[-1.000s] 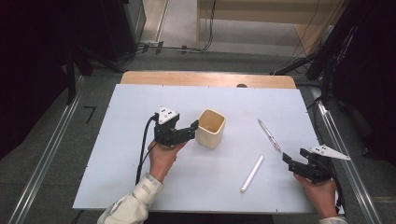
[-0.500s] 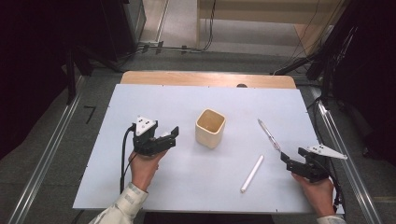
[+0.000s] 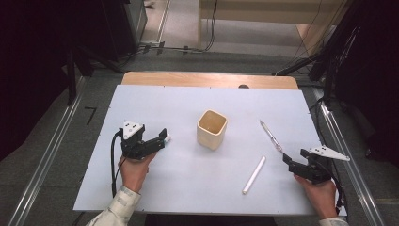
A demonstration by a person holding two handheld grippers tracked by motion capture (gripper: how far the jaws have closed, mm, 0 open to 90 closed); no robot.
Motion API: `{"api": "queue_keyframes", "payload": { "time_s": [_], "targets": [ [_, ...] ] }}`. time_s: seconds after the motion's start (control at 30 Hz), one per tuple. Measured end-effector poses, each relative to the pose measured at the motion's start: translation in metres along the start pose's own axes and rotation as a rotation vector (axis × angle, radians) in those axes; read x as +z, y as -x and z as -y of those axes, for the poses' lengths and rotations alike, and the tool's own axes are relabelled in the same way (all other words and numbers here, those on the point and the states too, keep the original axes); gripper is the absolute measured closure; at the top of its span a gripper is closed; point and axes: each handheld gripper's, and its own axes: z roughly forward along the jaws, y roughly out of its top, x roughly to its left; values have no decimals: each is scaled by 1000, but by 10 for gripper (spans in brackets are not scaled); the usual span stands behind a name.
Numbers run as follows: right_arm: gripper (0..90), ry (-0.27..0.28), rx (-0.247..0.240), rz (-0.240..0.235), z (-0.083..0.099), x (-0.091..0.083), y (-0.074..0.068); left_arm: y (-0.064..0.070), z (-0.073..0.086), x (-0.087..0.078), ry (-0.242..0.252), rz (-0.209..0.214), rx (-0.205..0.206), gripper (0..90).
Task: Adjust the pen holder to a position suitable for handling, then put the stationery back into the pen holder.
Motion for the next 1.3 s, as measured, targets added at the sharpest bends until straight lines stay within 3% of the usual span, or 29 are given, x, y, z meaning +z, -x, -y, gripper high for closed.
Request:
{"api": "queue_keyframes", "payload": {
  "time_s": [0.7,1.3],
  "targets": [
    [225,7,2,3,0,-1,2,-3,6,-5,1,-5,-2,150],
    [255,-12,-32,-14,-6,11,-4,-16,19,-26,10,-39,-9,149]
  ]
}}
